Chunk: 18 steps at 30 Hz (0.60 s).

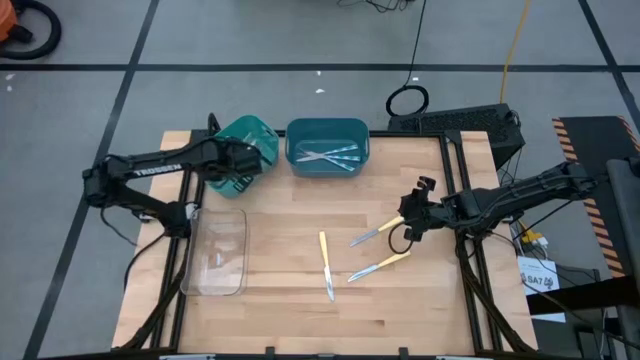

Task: Sort silverware by color (type)
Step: Put the green table knife into the green bin

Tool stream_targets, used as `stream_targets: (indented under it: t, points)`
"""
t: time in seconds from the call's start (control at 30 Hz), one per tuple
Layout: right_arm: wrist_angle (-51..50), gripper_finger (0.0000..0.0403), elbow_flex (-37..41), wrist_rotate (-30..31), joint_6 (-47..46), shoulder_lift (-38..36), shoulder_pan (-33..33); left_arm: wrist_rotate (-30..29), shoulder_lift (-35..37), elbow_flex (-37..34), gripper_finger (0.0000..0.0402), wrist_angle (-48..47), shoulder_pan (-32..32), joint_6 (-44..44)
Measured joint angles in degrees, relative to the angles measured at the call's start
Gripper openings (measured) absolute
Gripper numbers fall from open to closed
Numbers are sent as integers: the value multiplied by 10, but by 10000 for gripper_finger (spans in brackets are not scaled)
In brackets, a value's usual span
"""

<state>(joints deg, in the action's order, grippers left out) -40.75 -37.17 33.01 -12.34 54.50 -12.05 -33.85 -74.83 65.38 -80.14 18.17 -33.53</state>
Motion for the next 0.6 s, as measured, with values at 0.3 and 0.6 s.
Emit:
stream_targets:
  t: [0.3,0.6]
  points:
    - [17,178,0,2,15,0,0,71,-2,-69,15,110,79,64]
    - [42,178,0,2,41,0,0,75,-2,-94,19,145,104,60]
